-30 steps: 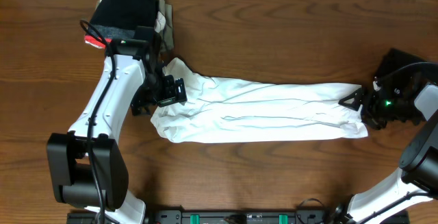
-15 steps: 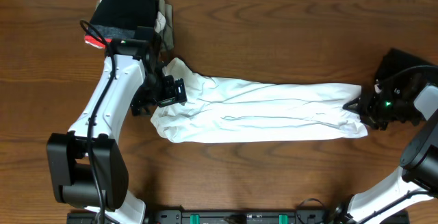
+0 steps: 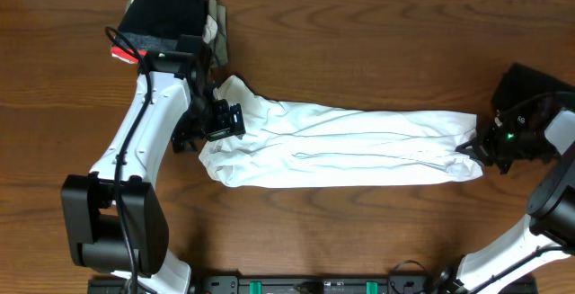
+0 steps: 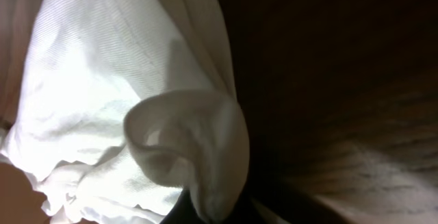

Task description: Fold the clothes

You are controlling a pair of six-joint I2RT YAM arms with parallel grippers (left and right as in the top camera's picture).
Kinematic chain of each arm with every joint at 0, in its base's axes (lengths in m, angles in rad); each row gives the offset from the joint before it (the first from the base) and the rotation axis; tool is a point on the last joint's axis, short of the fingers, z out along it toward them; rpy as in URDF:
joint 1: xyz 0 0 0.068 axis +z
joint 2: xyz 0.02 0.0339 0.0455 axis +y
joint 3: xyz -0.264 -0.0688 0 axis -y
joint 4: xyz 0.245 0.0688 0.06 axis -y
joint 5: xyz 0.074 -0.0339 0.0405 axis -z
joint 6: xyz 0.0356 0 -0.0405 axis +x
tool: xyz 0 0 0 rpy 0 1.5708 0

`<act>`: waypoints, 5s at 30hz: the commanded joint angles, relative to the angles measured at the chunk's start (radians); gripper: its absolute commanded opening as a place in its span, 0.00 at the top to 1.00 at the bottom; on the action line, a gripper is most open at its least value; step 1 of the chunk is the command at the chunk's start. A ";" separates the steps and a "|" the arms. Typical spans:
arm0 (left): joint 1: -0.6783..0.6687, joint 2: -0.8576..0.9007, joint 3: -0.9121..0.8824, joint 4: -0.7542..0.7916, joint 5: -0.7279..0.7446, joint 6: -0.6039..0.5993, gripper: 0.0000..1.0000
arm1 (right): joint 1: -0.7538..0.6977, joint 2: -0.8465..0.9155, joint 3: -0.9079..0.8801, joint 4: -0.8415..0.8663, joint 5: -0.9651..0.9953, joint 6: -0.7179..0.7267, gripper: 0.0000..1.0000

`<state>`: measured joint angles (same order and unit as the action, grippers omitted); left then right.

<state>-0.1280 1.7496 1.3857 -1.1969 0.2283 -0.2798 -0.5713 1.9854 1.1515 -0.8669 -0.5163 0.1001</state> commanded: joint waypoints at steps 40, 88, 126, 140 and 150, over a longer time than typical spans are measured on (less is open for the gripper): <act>0.003 0.002 0.006 -0.013 -0.013 0.017 0.02 | 0.747 -0.241 0.011 -0.210 0.739 0.428 0.99; 0.003 0.002 0.006 -0.021 -0.013 0.017 0.02 | 0.600 -0.354 0.182 -0.223 0.364 0.309 0.70; 0.003 0.002 0.006 -0.029 -0.013 0.017 0.02 | 0.564 -0.496 -0.233 0.156 0.002 0.261 0.95; 0.003 0.002 0.006 -0.033 -0.013 0.017 0.02 | 0.404 -0.323 -0.224 0.188 -0.173 -0.048 0.90; 0.003 0.002 0.006 -0.034 -0.013 0.017 0.02 | 0.387 -0.126 -0.224 0.332 -0.282 -0.171 0.91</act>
<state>-0.1280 1.7496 1.3861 -1.2263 0.2283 -0.2798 -0.1776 1.8309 0.9337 -0.5438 -0.7429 0.0200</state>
